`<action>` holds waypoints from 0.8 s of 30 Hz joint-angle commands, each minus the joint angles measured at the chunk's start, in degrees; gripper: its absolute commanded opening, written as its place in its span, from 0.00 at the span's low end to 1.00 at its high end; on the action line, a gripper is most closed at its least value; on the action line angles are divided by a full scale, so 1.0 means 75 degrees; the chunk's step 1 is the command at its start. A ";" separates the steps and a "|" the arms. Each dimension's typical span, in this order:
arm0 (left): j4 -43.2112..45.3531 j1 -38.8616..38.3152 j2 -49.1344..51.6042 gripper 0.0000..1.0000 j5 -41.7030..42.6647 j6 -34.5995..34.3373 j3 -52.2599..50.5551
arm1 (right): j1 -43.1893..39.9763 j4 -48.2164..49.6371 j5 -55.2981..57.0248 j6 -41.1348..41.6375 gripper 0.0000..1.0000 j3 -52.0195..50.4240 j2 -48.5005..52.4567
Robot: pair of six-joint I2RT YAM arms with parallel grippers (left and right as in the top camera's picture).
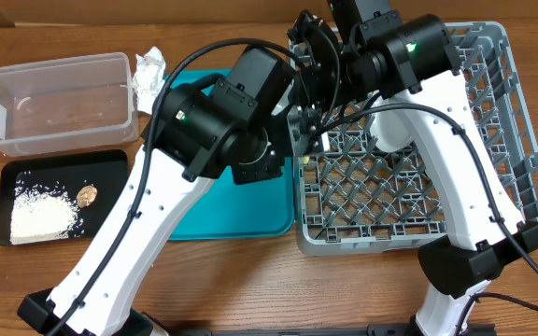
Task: Sort waste into correct bins and load items into the dishwasher rack
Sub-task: 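Grasp the white bowl rim with the right gripper, release left, then carry the white bowl with the right gripper into the rack beside the plates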
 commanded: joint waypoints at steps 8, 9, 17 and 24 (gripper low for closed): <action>-0.0064 0.0038 -0.1026 1.00 -0.0157 -0.0822 0.0140 | -0.0114 0.0358 0.1186 0.0906 0.04 0.0035 -0.0029; -0.0064 0.0047 -0.1201 1.00 -0.0169 -0.0883 0.0140 | -0.0157 0.0367 0.1311 0.1072 0.04 0.0035 -0.0029; 0.0498 0.0807 -0.2780 1.00 -0.0219 -0.1731 0.0143 | -0.0466 0.0268 0.2713 0.1731 0.04 0.0041 -0.0102; 0.2256 0.1810 -0.3975 1.00 -0.2224 -0.5272 0.0149 | -0.0181 -0.0487 0.6881 0.2876 0.04 0.0041 -0.0635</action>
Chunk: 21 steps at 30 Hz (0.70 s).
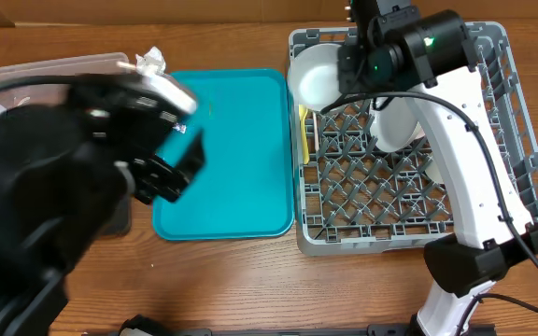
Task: Sort waste into correct bins and load items into the dishwasher rack
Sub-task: 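Carry the white bowl with the right gripper into the rack beside the plates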
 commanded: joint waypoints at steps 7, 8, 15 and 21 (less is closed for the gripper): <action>0.0746 0.0187 -0.0723 1.00 -0.2430 -0.3284 0.0090 | 0.0909 -0.0656 0.4246 0.0478 0.04 0.0038 -0.0536; 0.0717 0.0189 -0.0717 1.00 -0.2445 -0.3279 0.0087 | 0.0973 -0.0641 0.4237 0.0274 0.04 0.0038 -0.0536; 0.0688 0.0189 -0.0694 1.00 -0.2463 -0.3276 0.0087 | 0.1163 -0.0697 0.4179 -0.1364 0.04 0.0017 -0.0513; 0.0606 0.0187 -0.0612 1.00 -0.2465 -0.3273 0.0087 | 0.1177 -0.0562 0.4144 -0.1507 0.04 0.0017 0.0198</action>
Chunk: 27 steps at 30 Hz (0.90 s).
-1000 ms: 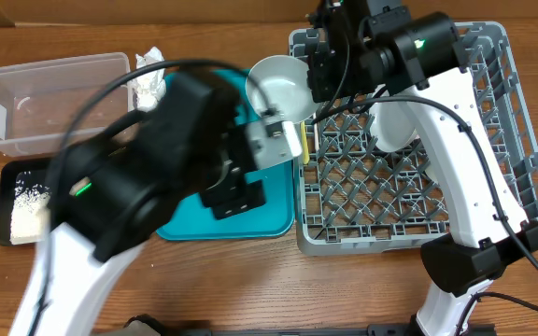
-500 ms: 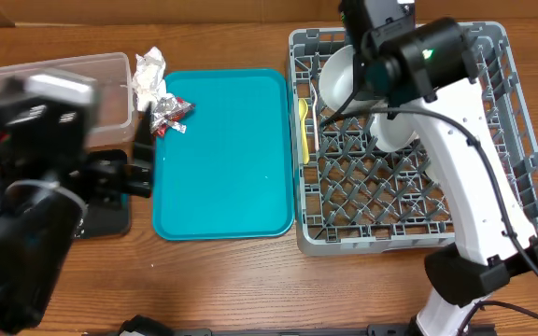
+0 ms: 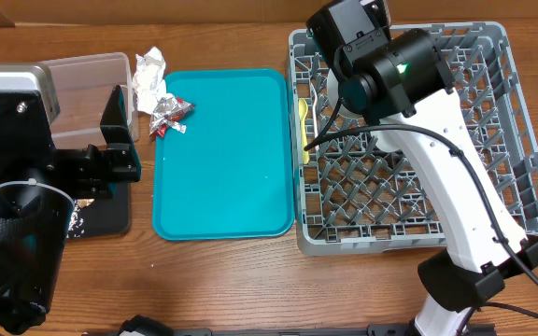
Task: Sort waste into correct bins and load items into the dishwasher rack
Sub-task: 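Carry the white bowl with the right gripper into the rack beside the plates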
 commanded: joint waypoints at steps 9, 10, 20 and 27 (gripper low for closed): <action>-0.0880 0.0047 0.0233 1.00 -0.0137 -0.0125 0.0064 | -0.0090 0.0420 0.0848 -0.0303 0.04 0.0017 0.2022; -0.0962 0.0047 0.0277 1.00 -0.0131 -0.0128 0.0064 | -0.0192 0.0548 0.0886 -0.0367 0.04 0.0017 0.2183; -0.1294 0.0047 0.0446 1.00 -0.0122 -0.0128 0.0064 | -0.0487 0.0801 0.0860 -0.0388 0.04 0.0017 0.2821; -0.1568 0.0047 0.0597 1.00 -0.0076 -0.0128 0.0064 | -0.0554 0.0842 0.0906 -0.0388 0.04 0.0015 0.3316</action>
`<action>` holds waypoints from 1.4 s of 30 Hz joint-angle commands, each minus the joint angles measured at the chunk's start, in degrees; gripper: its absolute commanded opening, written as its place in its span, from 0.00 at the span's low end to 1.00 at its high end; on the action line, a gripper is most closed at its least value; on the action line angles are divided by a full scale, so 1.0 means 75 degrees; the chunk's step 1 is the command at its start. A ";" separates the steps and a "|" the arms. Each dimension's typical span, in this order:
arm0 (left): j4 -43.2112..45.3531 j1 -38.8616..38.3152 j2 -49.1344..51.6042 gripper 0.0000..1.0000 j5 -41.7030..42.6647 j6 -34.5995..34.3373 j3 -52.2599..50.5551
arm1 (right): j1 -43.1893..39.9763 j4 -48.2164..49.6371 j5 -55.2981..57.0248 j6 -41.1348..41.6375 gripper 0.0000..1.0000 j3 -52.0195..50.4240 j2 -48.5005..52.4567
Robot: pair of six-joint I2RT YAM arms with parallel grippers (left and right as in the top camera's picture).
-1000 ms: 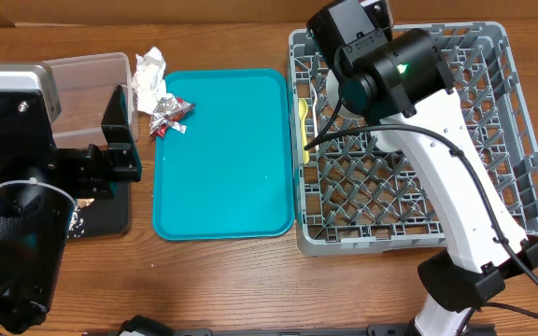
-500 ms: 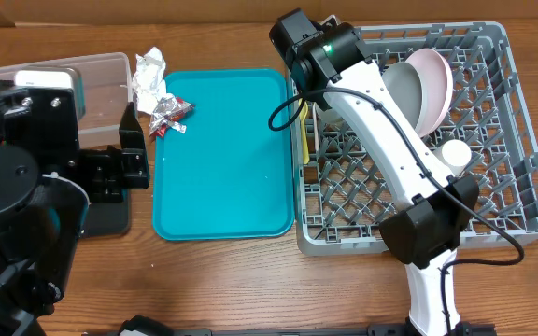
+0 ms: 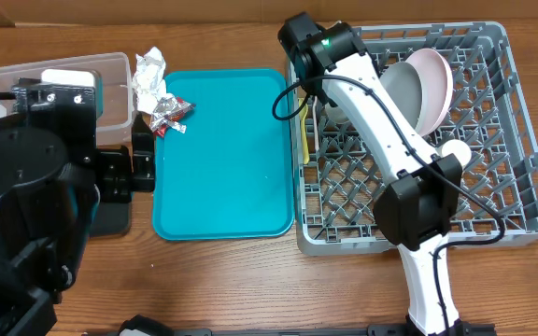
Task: Sort waste into correct bins and load items into the dishwasher rack
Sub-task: 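Carry the white bowl with the right gripper into the rack beside the plates, then lower the white bowl into the rack and open the right gripper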
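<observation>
The grey dishwasher rack (image 3: 512, 140) fills the right side. A pink plate (image 3: 437, 79) and a grey bowl (image 3: 402, 91) stand in its far rows, and a white round piece (image 3: 457, 149) sits lower down. A yellow utensil (image 3: 306, 140) lies along its left wall. The right arm reaches across the rack, and its wrist hides my right gripper (image 3: 297, 42) at the far left corner. A red and silver foil wrapper (image 3: 169, 114) lies on the teal tray (image 3: 222, 177). The left arm bulks close to the camera, with my left gripper (image 3: 141, 157) at the tray's left edge, its jaws unclear.
A clear plastic bin (image 3: 112, 79) stands at the far left, half covered by the left arm. Crumpled white paper (image 3: 148, 70) lies between the bin and the tray. A black tray (image 3: 112, 217) peeks out under the left arm.
The right wrist has moved from over the rack's near-left cells to its far left corner, uncovering the pink plate and grey bowl. The left arm has shifted slightly right, toward the teal tray.
First both arms met over the rack's far left corner, covering much of the teal tray. Then the left arm was back at the left and a white bowl stood in that corner. Later the right arm covered it, and now its wrist is at the corner.
</observation>
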 commanded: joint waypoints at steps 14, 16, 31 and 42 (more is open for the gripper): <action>-0.0239 0.0050 0.0606 1.00 -0.0070 -0.0122 0.0064 | 0.0300 -0.0329 0.0501 0.0073 0.04 0.0029 0.0216; -0.0236 0.0050 0.0673 1.00 -0.0070 -0.0125 0.0064 | 0.0446 -0.0321 0.0487 0.0067 0.04 0.0029 0.0216; -0.0175 0.0050 0.0720 1.00 -0.0038 -0.0131 0.0064 | 0.1137 -0.0143 0.0251 0.0061 0.04 0.0029 0.0216; -0.0192 0.0050 0.0720 1.00 -0.0038 -0.0128 0.0064 | 0.0644 -0.0603 0.1285 0.0032 0.04 0.0041 0.0213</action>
